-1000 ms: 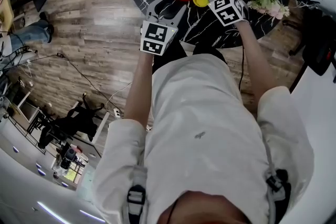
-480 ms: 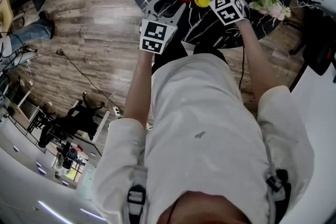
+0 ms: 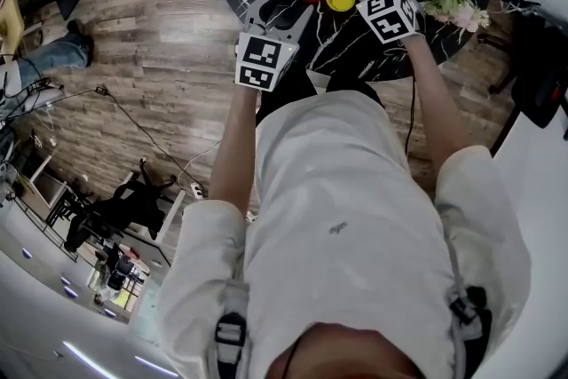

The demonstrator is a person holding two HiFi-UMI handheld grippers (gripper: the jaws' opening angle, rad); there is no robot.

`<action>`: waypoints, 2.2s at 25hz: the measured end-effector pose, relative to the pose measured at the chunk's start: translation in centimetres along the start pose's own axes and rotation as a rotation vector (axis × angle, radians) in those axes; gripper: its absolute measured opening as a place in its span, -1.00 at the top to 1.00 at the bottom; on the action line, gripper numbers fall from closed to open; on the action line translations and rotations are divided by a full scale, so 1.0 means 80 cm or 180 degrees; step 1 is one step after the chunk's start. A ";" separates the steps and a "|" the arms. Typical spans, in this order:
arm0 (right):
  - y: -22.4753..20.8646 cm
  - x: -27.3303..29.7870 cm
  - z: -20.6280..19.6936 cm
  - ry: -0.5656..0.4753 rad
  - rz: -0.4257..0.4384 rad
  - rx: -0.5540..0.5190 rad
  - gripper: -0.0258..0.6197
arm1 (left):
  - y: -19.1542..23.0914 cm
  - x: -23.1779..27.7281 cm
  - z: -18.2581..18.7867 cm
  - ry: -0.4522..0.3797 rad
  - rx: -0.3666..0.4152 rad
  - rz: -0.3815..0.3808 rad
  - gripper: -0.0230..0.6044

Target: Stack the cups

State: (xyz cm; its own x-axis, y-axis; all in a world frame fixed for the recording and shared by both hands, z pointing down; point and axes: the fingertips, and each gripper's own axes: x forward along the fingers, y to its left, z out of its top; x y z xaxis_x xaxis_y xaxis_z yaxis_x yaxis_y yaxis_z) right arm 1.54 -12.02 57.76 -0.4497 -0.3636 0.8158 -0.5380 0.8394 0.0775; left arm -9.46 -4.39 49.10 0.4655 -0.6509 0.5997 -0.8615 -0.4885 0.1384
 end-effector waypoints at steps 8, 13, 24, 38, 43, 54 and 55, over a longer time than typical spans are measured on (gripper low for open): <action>-0.004 -0.023 -0.025 -0.0009 -0.0088 0.0076 0.23 | -0.026 0.002 0.003 -0.0023 0.0084 -0.0055 0.25; -0.003 -0.037 -0.045 0.0033 -0.0118 0.0102 0.23 | -0.047 0.005 0.009 -0.0040 0.0151 -0.0132 0.25; 0.013 -0.055 -0.076 0.0068 -0.0097 0.0144 0.23 | -0.077 0.006 0.005 -0.0036 0.0189 -0.0199 0.25; 0.042 -0.059 -0.090 0.0086 0.0021 0.0115 0.23 | -0.091 0.002 0.001 -0.0017 0.0191 -0.0185 0.25; 0.051 -0.057 -0.091 0.0104 0.0079 0.0078 0.23 | -0.091 0.002 0.001 -0.0017 0.0176 -0.0162 0.25; 0.064 -0.050 -0.085 0.0087 0.0148 -0.0037 0.22 | -0.086 -0.003 0.000 -0.0018 0.0153 -0.0099 0.25; 0.064 -0.050 -0.085 0.0091 0.0149 -0.0036 0.22 | -0.086 -0.003 -0.001 -0.0017 0.0151 -0.0096 0.25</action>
State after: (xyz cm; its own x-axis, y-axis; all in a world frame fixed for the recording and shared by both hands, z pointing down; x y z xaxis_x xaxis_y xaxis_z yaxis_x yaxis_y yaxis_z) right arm 5.44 -3.53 58.77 -0.4535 -0.3123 0.8347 -0.5088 0.8597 0.0451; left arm -3.65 -0.85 48.04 0.4923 -0.6385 0.5916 -0.8365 -0.5350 0.1187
